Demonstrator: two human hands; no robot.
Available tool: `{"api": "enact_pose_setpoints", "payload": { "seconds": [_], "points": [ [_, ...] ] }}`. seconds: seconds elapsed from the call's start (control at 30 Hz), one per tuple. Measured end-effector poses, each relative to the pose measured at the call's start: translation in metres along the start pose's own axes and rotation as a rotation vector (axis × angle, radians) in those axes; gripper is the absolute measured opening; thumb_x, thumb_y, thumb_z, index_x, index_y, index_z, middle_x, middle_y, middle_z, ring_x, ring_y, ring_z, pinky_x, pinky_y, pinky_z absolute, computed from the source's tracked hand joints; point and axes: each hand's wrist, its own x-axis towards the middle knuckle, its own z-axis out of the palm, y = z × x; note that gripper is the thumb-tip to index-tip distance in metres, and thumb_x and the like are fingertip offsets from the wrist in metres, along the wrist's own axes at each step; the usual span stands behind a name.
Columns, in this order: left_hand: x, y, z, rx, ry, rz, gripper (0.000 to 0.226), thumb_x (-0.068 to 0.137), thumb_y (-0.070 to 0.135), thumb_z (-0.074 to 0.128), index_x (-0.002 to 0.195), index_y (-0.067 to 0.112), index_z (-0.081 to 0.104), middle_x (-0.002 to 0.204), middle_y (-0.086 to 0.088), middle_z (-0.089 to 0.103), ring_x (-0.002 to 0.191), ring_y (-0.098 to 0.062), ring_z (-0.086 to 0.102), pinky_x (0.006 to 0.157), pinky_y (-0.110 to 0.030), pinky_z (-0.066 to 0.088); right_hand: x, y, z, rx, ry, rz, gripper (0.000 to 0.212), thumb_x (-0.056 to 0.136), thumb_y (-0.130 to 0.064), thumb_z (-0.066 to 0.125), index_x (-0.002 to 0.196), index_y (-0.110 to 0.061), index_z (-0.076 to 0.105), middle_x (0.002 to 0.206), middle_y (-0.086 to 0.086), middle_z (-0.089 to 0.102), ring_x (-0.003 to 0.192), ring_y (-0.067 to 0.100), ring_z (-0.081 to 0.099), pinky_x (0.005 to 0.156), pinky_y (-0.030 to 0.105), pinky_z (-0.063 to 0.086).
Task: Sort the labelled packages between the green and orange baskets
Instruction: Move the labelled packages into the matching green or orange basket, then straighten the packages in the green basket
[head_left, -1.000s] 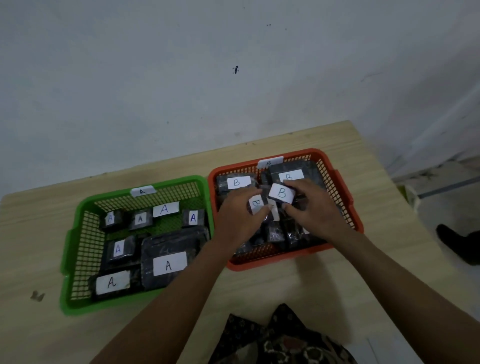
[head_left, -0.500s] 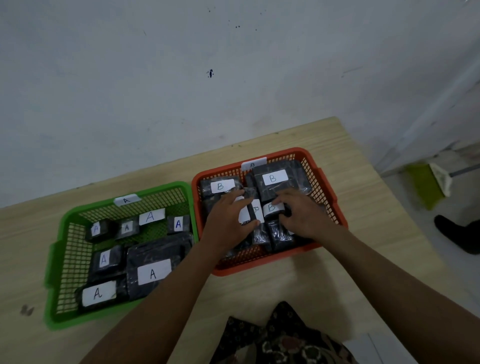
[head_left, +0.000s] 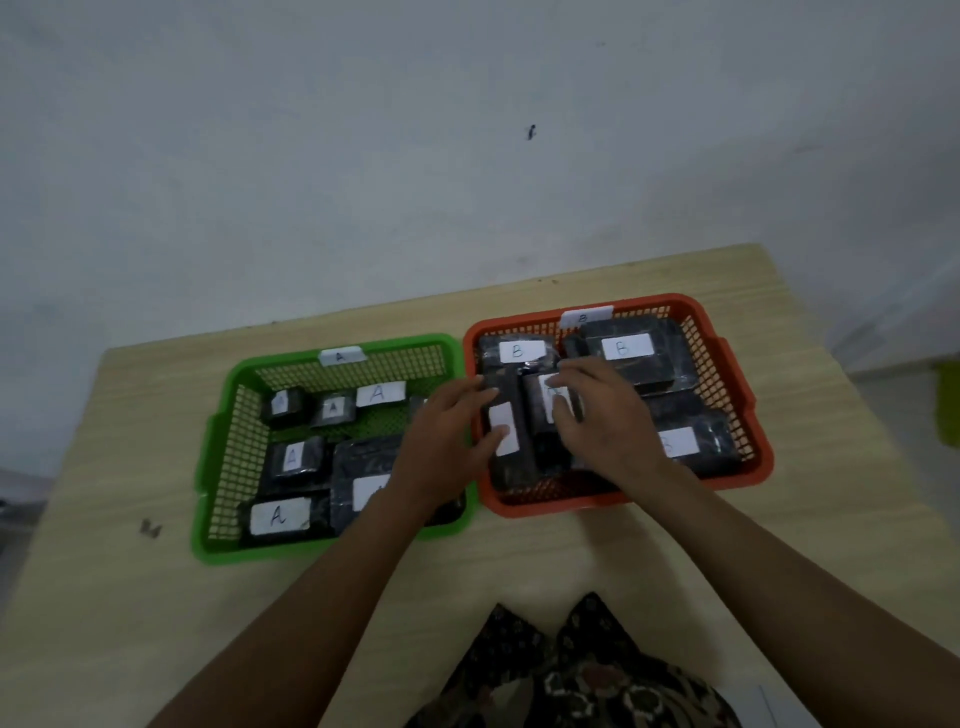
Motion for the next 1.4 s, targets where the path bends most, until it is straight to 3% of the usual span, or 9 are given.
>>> {"api": "enact_pose_setpoints", "payload": {
  "seconds": [0.17, 0.3, 0.47, 0.7, 0.83, 0.9, 1.03, 1.23, 1.4],
  "points": [
    [-0.045, -0.059, -0.039, 0.048, -0.003, -0.097, 0.044, 0.086, 0.032, 0.072, 0.124, 0.012, 0.064, 0.132, -0.009, 0.059, 0.124, -0.026, 0.054, 0.1, -0.039, 0.048, 0.005, -0.068, 0.04, 0.079, -0.164, -0.156, 0.021, 0.088, -0.018, 0.063, 0.106, -0.013, 0.07, 0.111, 0.002, 0.065, 0.105, 0.018, 0.06, 0.088, 0.033, 0.051],
    [-0.073, -0.099, -0.059, 0.058, -0.06, -0.153, 0.046, 0.082, 0.036, 0.075, 0.121, 0.014, 0.067, 0.127, -0.008, 0.063, 0.116, -0.024, 0.058, 0.095, -0.037, 0.051, 0.0, -0.104, 0.076, 0.037, -0.46, -0.157, 0.03, 0.091, -0.03, 0.06, 0.119, -0.019, 0.064, 0.119, -0.002, 0.062, 0.108, 0.019, 0.057, 0.083, 0.028, 0.047],
    [-0.092, -0.127, -0.068, -0.021, -0.162, -0.146, 0.059, 0.076, 0.041, 0.079, 0.129, 0.018, 0.063, 0.125, -0.002, 0.065, 0.113, -0.019, 0.061, 0.093, -0.033, 0.053, 0.001, -0.127, 0.111, -0.154, -0.729, -0.054, 0.069, 0.087, -0.049, 0.064, 0.146, -0.02, 0.041, 0.147, 0.003, 0.043, 0.134, 0.024, 0.039, 0.104, 0.037, 0.04],
    [-0.083, -0.143, -0.07, -0.139, -0.137, -0.199, 0.064, 0.08, 0.052, 0.071, 0.135, 0.023, 0.055, 0.124, 0.0, 0.065, 0.107, -0.014, 0.062, 0.087, -0.022, 0.048, 0.032, -0.131, 0.113, 0.139, -0.802, 0.233, 0.039, 0.076, -0.022, 0.083, 0.1, -0.028, 0.053, 0.107, -0.006, 0.054, 0.098, 0.018, 0.057, 0.076, 0.029, 0.049],
    [-0.071, -0.146, -0.077, -0.309, -0.049, -0.28, 0.065, 0.08, 0.042, 0.076, 0.138, 0.023, 0.052, 0.123, 0.001, 0.066, 0.107, -0.008, 0.062, 0.088, -0.01, 0.049, 0.058, -0.132, 0.097, 0.486, -0.713, 0.403, 0.027, 0.082, -0.015, 0.077, 0.101, -0.025, 0.061, 0.106, 0.002, 0.064, 0.079, 0.012, 0.065, 0.061, 0.025, 0.053],
    [-0.061, -0.144, -0.082, -0.399, -0.002, -0.318, 0.069, 0.081, 0.037, 0.077, 0.142, 0.023, 0.047, 0.122, 0.003, 0.066, 0.106, -0.007, 0.063, 0.087, -0.011, 0.051, 0.07, -0.133, 0.092, 0.53, -0.639, 0.438, 0.024, 0.083, -0.019, 0.076, 0.101, -0.029, 0.063, 0.112, 0.003, 0.065, 0.083, 0.012, 0.065, 0.069, 0.028, 0.055],
    [-0.042, -0.137, -0.089, -0.633, 0.065, -0.432, 0.063, 0.083, 0.025, 0.076, 0.14, 0.018, 0.049, 0.117, -0.009, 0.068, 0.099, -0.018, 0.069, 0.081, -0.037, 0.061, 0.083, -0.132, 0.091, 0.55, -0.572, 0.474, 0.023, 0.084, -0.024, 0.075, 0.104, -0.032, 0.066, 0.137, -0.001, 0.051, 0.12, 0.021, 0.051, 0.104, 0.044, 0.042],
    [-0.046, -0.138, -0.089, -0.811, 0.024, -0.582, 0.053, 0.081, 0.011, 0.078, 0.13, 0.015, 0.059, 0.1, -0.012, 0.074, 0.087, -0.022, 0.073, 0.074, -0.036, 0.062, 0.077, -0.128, 0.097, 0.506, -0.565, 0.447, 0.012, 0.093, -0.023, 0.065, 0.103, -0.022, 0.071, 0.116, -0.003, 0.066, 0.11, 0.017, 0.061, 0.091, 0.029, 0.05],
    [-0.069, -0.146, -0.086, -0.859, -0.04, -0.715, 0.053, 0.079, 0.009, 0.079, 0.129, 0.018, 0.062, 0.101, -0.017, 0.068, 0.09, -0.025, 0.07, 0.079, -0.039, 0.061, 0.066, -0.129, 0.111, 0.1, -0.816, 0.205, 0.033, 0.102, -0.034, 0.046, 0.126, -0.018, 0.061, 0.131, 0.005, 0.058, 0.116, 0.023, 0.053, 0.097, 0.034, 0.042]
  ]
}}
